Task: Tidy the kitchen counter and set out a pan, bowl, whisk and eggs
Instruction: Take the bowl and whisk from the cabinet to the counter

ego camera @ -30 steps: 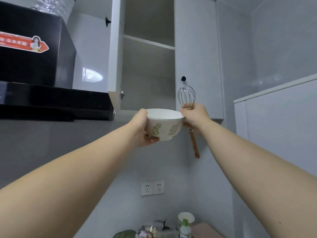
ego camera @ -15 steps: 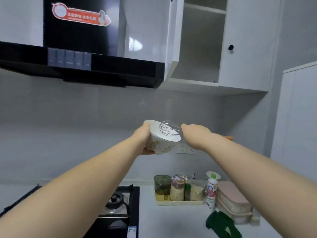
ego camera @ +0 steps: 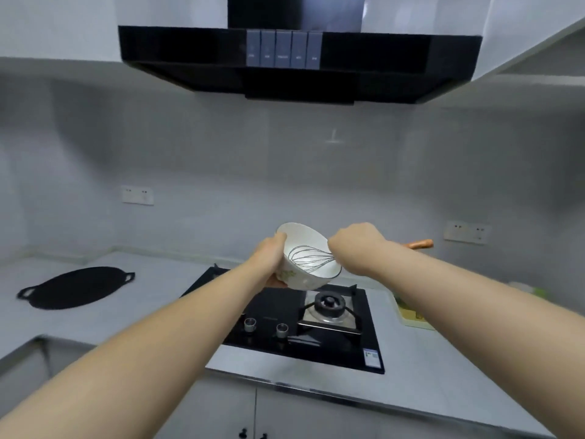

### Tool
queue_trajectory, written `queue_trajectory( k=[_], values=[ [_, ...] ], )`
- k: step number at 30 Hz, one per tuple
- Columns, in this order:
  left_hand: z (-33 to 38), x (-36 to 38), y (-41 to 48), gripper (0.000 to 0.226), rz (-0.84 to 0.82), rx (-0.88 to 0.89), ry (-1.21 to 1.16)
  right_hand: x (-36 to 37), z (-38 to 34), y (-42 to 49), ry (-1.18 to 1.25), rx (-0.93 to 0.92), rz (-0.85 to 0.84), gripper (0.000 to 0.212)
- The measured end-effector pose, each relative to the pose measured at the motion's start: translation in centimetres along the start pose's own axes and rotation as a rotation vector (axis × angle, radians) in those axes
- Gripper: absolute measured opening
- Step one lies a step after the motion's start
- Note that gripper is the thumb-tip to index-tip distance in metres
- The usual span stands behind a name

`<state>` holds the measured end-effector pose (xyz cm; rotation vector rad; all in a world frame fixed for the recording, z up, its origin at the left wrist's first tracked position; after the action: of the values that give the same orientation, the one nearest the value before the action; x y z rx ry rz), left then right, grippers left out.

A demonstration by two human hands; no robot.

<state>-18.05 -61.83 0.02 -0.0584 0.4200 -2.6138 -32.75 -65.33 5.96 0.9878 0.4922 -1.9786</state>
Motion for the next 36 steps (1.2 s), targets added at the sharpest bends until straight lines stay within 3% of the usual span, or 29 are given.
queue_trajectory(
  k=[2,4,11,15,17,26,30,32,36],
  values=[
    [-2.0,-4.3,1.6,0.037,0.006,-0.041,-0.023,-0.1,-3.6,3.3,-0.002,-0.048,0.012,0.025],
    [-3.6,-7.4,2.8,0.034,0.051,-0.063,-0.02,0.1,-6.0,5.6,0.013,-0.085,0.018,0.015],
    [-8.7,-17.2,6.8,0.03,0.17,-0.193,-0.078,1.4,-14.4,13.9,0.305,-0.183,-0.104,0.011],
    [-11.1,-19.4,10.2,0.041,0.191,-0.235,-0.105,4.0,-17.0,18.1,0.512,-0.287,-0.271,0.036],
    [-11.9,-20.2,12.2,0.043,0.209,-0.254,-0.136,5.5,-17.8,20.5,0.534,-0.348,-0.304,0.038],
    [-11.9,-26.7,21.8,0.026,0.368,-0.299,-0.233,8.8,-18.8,34.6,0.617,-0.441,-0.094,0.016],
    [-12.2,-30.9,25.0,0.042,0.453,-0.296,-0.316,7.7,-20.9,40.8,0.703,-0.503,-0.15,0.028],
    [-13.1,-33.7,26.2,0.051,0.495,-0.301,-0.377,6.7,-22.5,43.3,0.681,-0.557,-0.2,0.022],
    [-13.8,-39.4,27.2,0.031,0.563,-0.299,-0.489,4.7,-27.0,48.1,0.659,-0.554,-0.16,0.02]
  ],
)
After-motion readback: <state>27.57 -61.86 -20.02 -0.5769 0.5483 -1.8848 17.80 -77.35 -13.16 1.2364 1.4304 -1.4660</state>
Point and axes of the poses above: each hand's wrist, its own y-axis towards the middle knuckle, its own x-axis out of the palm, z = x × y, the point moved 1 cm from there along y, towards the middle knuckle, and after that the axes turned 10 degrees about -x, right-handed, at the moved point
